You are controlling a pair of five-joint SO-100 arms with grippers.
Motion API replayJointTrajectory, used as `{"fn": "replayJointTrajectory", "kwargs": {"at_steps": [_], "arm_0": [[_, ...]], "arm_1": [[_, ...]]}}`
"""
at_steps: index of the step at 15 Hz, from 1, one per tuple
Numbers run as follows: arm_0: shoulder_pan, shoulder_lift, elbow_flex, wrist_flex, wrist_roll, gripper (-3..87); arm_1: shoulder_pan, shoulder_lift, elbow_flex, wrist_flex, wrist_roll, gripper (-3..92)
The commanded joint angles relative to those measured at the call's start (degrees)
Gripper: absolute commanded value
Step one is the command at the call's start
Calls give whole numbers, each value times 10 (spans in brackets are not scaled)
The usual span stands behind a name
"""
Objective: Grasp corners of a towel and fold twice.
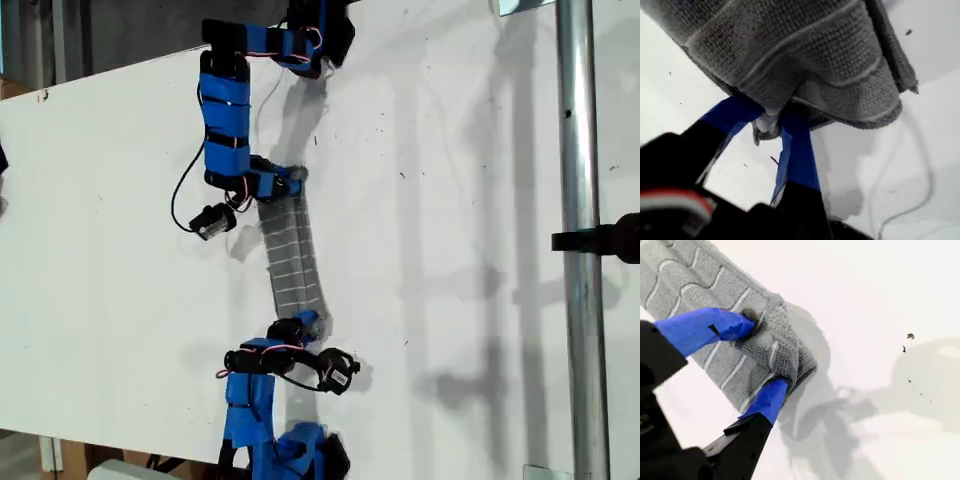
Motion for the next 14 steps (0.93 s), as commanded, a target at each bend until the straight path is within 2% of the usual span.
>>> {"fn": "replayJointTrajectory", "kwargs": {"at_steps": [1,3,6,8,11,12,14], "arm_0": [[0,69,-60,85,25,277],[-11,142,-79,142,21,273],[-11,279,-42,158,26,268],[6,417,66,114,31,222],[66,743,354,-58,50,128],[83,883,454,-92,47,95],[82,1097,560,-37,36,89]], "arm_1": [[18,126,-9,51,4,333],[38,218,-13,97,1,333],[76,332,51,116,17,315],[111,423,153,98,40,342],[117,537,294,16,83,406],[106,539,331,-22,103,419],[91,529,395,-121,134,435]]}}
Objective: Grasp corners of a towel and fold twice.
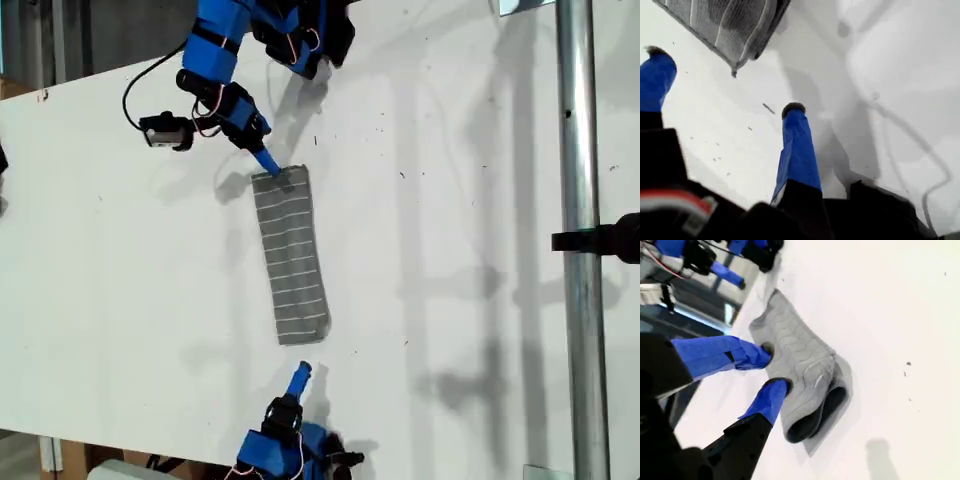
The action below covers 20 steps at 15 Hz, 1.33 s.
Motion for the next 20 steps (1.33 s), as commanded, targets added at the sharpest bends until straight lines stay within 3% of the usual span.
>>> {"fn": "replayJointTrajectory", "kwargs": {"at_steps": [1,5,11,12,13,16,20], "arm_0": [[5,141,49,23,1,90],[3,141,69,24,-13,87],[9,141,77,23,-27,84],[8,141,79,21,-27,84],[6,141,79,21,-26,84],[5,141,76,22,-28,84],[3,141,72,23,-25,84]], "arm_1": [[-3,6,47,-105,22,438],[7,-144,69,-317,40,423],[-40,-312,-85,-337,80,336],[-55,-347,-128,-328,98,148],[-73,-387,-177,-319,112,49],[-98,-429,-287,-165,112,-1],[-72,-53,-100,103,134,-1]]}}
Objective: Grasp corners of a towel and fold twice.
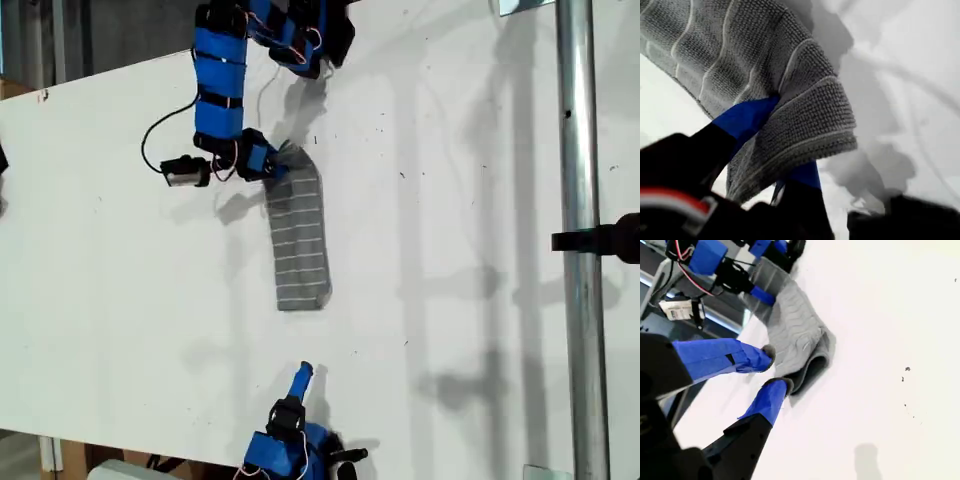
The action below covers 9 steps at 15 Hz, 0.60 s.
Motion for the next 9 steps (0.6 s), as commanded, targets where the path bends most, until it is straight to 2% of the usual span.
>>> {"fn": "replayJointTrajectory", "kwargs": {"at_steps": [1,3,4,6,9], "arm_0": [[3,4,-11,-2,-2,84],[3,4,-11,-4,1,83],[3,4,-11,-5,3,83],[4,4,-10,-8,3,83],[4,4,-9,-8,0,83]], "arm_1": [[4,308,88,128,25,-2],[-54,389,89,142,67,-2],[-60,378,86,114,69,-2],[-85,294,28,6,65,-2],[-112,96,-119,-98,53,-2]]}}
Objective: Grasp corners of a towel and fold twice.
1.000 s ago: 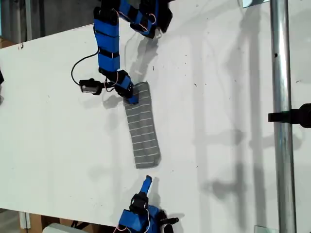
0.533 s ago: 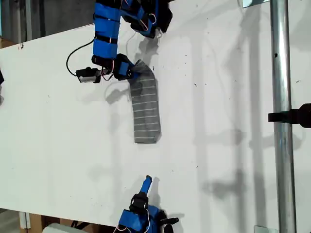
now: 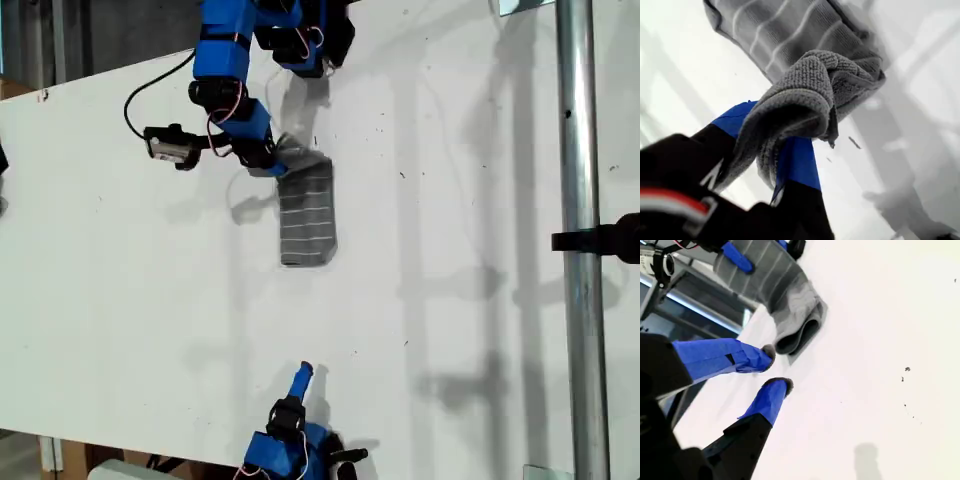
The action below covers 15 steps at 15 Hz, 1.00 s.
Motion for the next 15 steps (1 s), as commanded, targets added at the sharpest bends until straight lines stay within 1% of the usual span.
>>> {"fn": "replayJointTrajectory", "kwargs": {"at_steps": [1,4,6,7,8,9,10,11,12,13,15], "arm_0": [[3,4,-8,-11,1,83],[4,4,-7,-11,-1,82],[4,4,-4,-11,-4,82],[4,4,-2,-11,-4,82],[4,4,-1,-11,-4,82],[4,4,-1,-10,-4,82],[3,4,1,-10,-5,82],[1,4,3,-14,-4,82],[0,4,4,-16,-2,82],[-1,4,4,-16,-2,82],[-1,4,9,-14,-10,83]], "arm_1": [[-13,-116,-116,-67,-7,-2],[-36,-261,-186,-144,-4,-2],[-46,-346,-214,-211,-3,-2],[-51,-381,-239,-226,-7,35],[-57,-405,-264,-223,-7,146],[-60,-417,-292,-195,-3,245],[-62,-415,-316,-160,-7,375],[-62,-394,-330,-130,-25,406],[-57,-352,-325,-112,-43,353],[-44,-302,-324,-80,-54,345],[-2,-158,-287,-27,-88,282]]}}
